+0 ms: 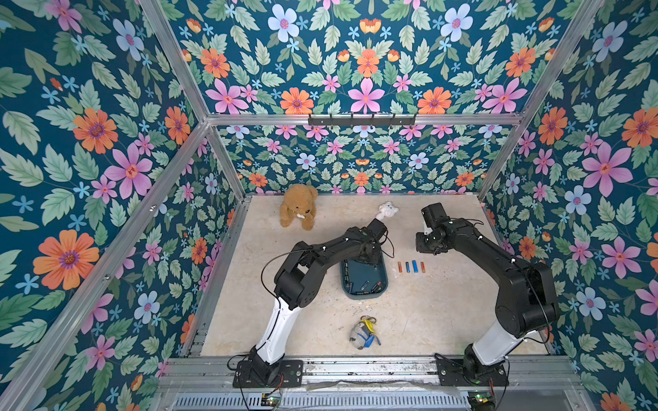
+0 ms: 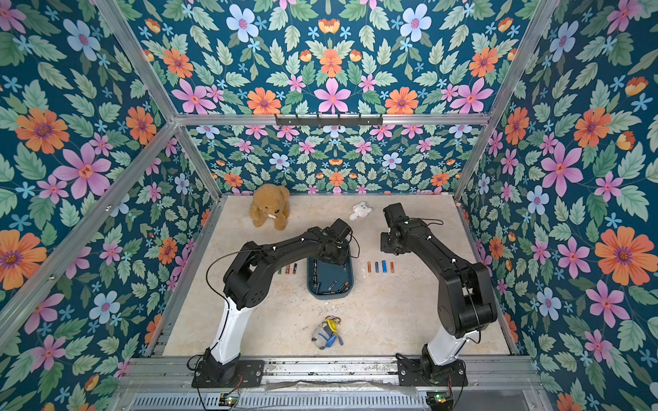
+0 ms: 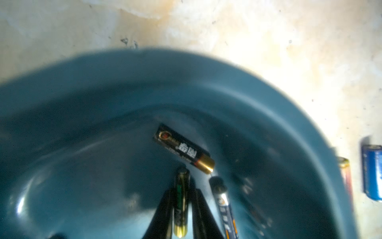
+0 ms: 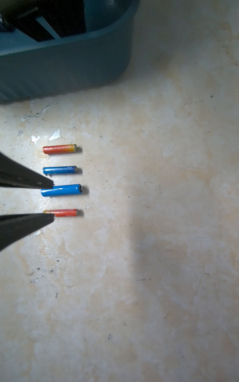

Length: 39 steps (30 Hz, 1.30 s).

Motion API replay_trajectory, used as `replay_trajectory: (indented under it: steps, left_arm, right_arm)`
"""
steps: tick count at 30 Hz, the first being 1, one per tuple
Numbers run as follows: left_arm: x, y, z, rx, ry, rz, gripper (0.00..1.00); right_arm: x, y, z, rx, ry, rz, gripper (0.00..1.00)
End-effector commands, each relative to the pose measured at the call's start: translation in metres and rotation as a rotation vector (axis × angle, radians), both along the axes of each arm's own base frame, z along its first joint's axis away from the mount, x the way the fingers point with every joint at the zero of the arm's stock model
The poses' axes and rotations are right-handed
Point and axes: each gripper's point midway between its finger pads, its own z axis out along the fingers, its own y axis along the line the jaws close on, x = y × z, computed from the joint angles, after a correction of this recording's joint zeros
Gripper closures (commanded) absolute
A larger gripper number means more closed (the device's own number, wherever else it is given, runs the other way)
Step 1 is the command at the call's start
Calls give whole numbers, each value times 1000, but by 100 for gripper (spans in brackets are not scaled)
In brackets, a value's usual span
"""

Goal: Take the batteries out of the storage box
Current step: Pick up the battery from the storage box, then place the battery at the center of the board.

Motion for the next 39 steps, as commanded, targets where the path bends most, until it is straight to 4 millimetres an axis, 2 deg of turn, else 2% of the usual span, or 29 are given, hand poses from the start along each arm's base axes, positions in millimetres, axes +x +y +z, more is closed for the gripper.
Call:
replay_trajectory:
  steps: [1,5,10,16,18,19,20,28,30,31,34,39]
  left_arm:
    - [-12,21,-15,105,54,0,76]
    - [-10,22,-17,117,54,2,77]
    - [-11,20,-17,118,59,-4,83]
    - [-11,19,-8,101,58,-2,86]
    - [-11,17,1,80,52,0,86]
    - [-12,16,4,70,51,1,86]
    - [-11,15,10,57,43,6,87]
    - [-7,23,60,-59,-16,59,86]
    - [-7,31,73,-89,-30,80,86]
    - [-7,37,77,-98,-34,91,86]
    - [-6,60,90,-117,-50,124,86]
    - [-5,118,99,-103,-71,199,85]
  right_arm:
    - [-1,0,2,0,-5,-1,73]
    - [0,0,2,-1,-5,-1,73]
    - [0,0,4,-3,-8,-2,73]
    - [0,0,3,3,-6,-5,73]
    - [-1,2,3,4,-6,-4,73]
    - [-1,2,14,15,-35,-4,73]
    - [-1,4,15,17,-39,-2,73]
    - [-3,23,14,26,-41,26,73]
    - [-3,28,16,32,-48,31,73]
    - [-2,31,4,22,-19,36,73]
    - [-2,40,4,23,-19,49,73]
    - [1,55,4,19,-15,73,73]
